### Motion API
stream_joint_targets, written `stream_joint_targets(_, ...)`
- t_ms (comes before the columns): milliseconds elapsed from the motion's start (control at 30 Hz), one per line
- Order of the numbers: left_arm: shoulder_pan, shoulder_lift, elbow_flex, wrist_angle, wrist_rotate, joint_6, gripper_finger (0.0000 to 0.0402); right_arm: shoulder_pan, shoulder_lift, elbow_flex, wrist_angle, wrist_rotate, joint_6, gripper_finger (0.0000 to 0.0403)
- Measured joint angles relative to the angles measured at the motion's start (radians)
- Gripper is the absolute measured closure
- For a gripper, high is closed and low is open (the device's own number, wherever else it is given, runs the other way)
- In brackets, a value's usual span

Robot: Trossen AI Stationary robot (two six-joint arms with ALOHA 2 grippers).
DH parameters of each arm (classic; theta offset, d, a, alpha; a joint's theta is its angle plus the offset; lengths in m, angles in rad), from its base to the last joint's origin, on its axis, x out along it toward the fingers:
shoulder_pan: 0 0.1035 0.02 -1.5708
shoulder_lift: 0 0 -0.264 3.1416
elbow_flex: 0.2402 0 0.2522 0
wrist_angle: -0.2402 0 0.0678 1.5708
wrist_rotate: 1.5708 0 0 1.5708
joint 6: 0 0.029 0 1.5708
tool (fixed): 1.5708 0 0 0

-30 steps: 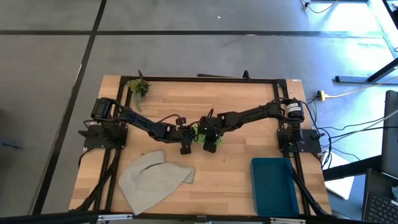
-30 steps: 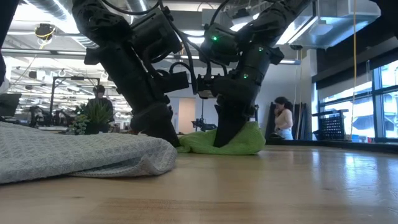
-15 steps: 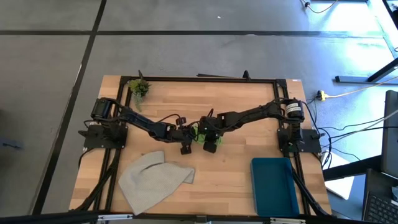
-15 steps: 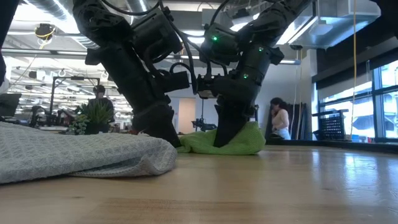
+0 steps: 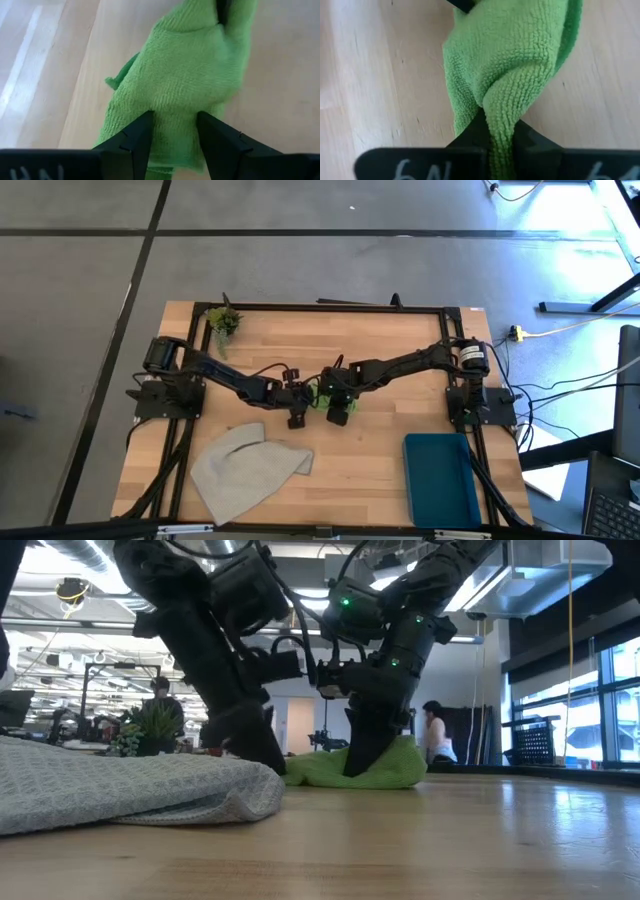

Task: Roll microfiber towels into tight, uniform cylinder then place into a basket
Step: Roll the green microfiber cloth, then put the folded green microfiber cloth into the bin

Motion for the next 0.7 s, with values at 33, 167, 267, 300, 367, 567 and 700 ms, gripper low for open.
stream_joint_targets(33, -0.004, -0.013, 0.0, -0.004, 0.002, 0.001, 0.0251, 0.0, 0.0, 0.0, -0.002, -0.001, 0.0, 0.038)
stream_joint_targets(167, -0.02, -0.103, 0.0, -0.075, 0.001, 0.008, 0.0249, -0.001, 0.0, 0.0, -0.006, 0.0, 0.002, 0.038)
stream_joint_targets(267, -0.039, -0.175, 0.0, -0.145, -0.001, -0.009, 0.0251, 0.0, 0.0, 0.0, -0.006, 0.0, 0.002, 0.038)
stream_joint_targets(300, -0.047, -0.201, 0.0, -0.166, -0.003, -0.014, 0.0252, 0.0, 0.0, 0.0, -0.006, 0.0, 0.002, 0.038)
stream_joint_targets(367, -0.063, -0.254, 0.001, -0.217, -0.005, -0.018, 0.0252, 0.0, -0.001, 0.0, -0.004, 0.003, 0.001, 0.038)
stream_joint_targets(567, -0.122, -0.398, 0.001, -0.369, -0.016, -0.116, 0.0252, 0.005, -0.019, -0.003, -0.004, 0.047, 0.007, 0.0381)
stream_joint_targets(700, -0.169, -0.471, 0.002, -0.452, -0.017, -0.192, 0.0252, 0.014, -0.048, -0.006, -0.032, 0.073, 0.022, 0.0381)
